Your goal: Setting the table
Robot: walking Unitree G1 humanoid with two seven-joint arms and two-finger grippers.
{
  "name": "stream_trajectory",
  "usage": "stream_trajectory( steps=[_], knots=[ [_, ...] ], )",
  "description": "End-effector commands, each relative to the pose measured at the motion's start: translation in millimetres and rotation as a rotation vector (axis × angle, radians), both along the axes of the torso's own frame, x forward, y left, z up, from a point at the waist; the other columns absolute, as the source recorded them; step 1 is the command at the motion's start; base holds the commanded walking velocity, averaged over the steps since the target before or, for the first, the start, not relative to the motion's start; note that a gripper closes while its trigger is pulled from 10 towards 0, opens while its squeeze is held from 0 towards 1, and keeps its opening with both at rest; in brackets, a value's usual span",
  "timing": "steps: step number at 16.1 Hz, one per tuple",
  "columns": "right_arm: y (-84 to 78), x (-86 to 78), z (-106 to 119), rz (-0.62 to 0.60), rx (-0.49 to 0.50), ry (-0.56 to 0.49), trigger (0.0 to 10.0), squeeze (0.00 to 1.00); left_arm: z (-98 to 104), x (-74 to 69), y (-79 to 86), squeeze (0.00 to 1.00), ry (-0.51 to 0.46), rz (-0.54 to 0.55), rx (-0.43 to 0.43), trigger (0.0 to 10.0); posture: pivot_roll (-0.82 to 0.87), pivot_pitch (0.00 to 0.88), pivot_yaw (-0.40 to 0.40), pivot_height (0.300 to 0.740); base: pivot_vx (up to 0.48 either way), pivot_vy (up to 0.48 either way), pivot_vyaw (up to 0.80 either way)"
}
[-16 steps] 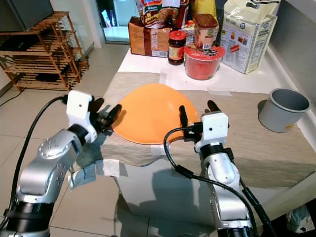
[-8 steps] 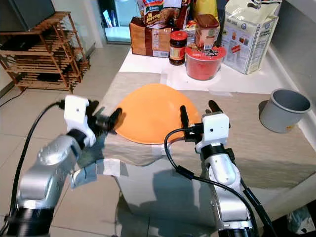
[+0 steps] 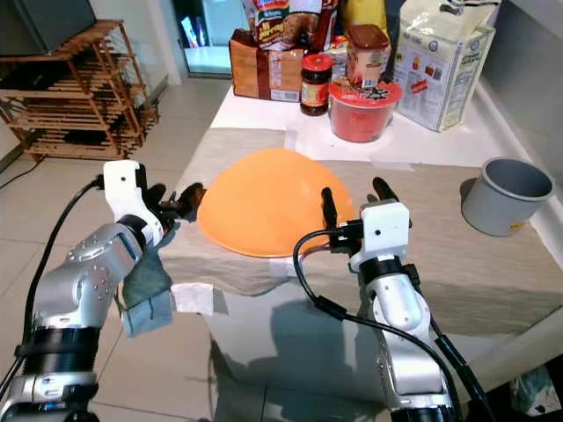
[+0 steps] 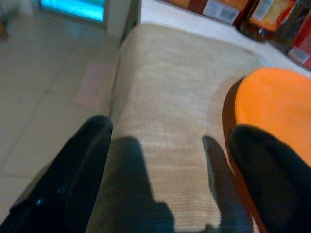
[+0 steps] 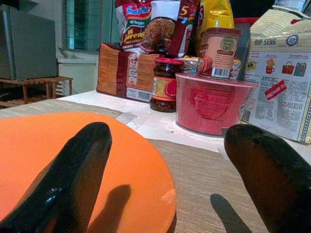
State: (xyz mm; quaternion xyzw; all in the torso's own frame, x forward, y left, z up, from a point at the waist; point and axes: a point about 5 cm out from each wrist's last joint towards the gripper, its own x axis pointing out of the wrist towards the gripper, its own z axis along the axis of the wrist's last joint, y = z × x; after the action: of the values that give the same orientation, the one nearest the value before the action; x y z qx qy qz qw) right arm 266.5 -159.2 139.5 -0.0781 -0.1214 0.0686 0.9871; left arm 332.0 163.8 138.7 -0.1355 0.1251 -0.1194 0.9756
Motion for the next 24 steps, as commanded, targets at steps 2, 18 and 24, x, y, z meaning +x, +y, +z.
stream_trajectory(
  steps=[2,18,24],
  knots=[
    [-0.6,-3.1,2.1,0.004,-0.007,-0.007,10.0,0.0,-9.1,3.0,6.3,0.0,0.075,0.007,-0.041,10.0,-0.12,0.0,0.064,0.736,0.0,0.0,0.0],
    [-2.6,-5.3,0.4,-0.008,-0.009,0.003,10.0,0.0,18.3,10.4,-10.1,0.04,0.077,-0.11,-0.138,10.0,-0.14,0.0,0.073,0.736,0.0,0.0,0.0],
    [-1.9,-5.8,-1.8,0.003,-0.015,0.016,10.0,0.0,37.0,15.8,20.0,0.0,-0.227,0.1,0.447,10.0,-0.13,0.0,0.059,0.736,0.0,0.0,0.0]
  ],
)
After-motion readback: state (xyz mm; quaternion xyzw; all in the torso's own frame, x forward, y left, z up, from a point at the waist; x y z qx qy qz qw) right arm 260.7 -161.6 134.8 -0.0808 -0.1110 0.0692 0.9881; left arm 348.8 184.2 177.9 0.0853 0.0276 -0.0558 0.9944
